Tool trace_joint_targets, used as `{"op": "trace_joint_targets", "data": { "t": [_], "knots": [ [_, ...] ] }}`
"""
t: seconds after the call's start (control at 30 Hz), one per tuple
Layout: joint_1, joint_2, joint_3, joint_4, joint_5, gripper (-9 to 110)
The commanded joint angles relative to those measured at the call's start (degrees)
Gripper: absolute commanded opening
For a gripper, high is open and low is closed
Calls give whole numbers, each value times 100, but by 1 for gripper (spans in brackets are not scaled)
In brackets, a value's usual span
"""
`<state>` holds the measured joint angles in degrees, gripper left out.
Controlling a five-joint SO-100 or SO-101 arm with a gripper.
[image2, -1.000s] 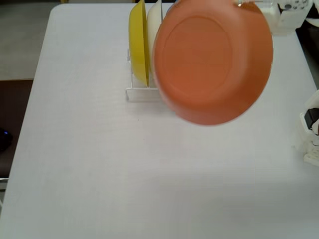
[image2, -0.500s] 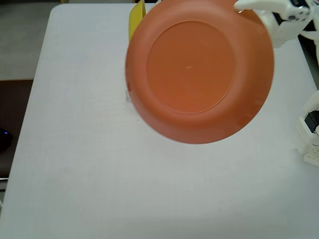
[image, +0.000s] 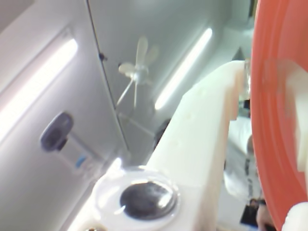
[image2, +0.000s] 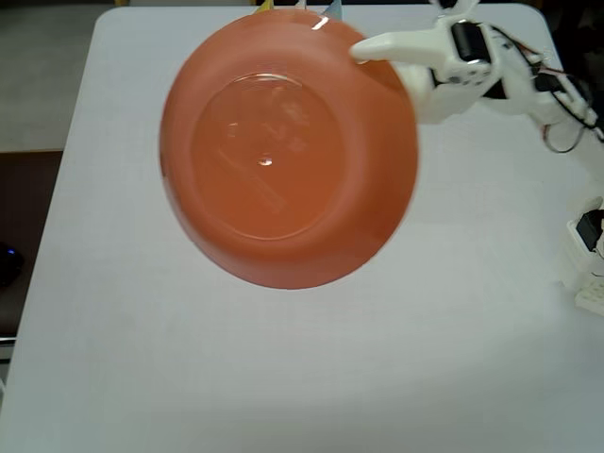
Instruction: Please take one of the plates.
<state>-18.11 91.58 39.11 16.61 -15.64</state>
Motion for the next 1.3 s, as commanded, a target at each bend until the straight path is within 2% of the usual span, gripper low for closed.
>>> {"op": "trace_joint_targets", "data": {
  "t": [0.0,0.53,0.83,1.27],
  "knots": [
    [123,-158,-70,-457,9,-1],
    [756,-1380,-114,-1380,246,-1],
    [870,-1811,-729,-1389,141,-1],
    [958,-1828,-765,-1336,88,-1]
  ]
}}
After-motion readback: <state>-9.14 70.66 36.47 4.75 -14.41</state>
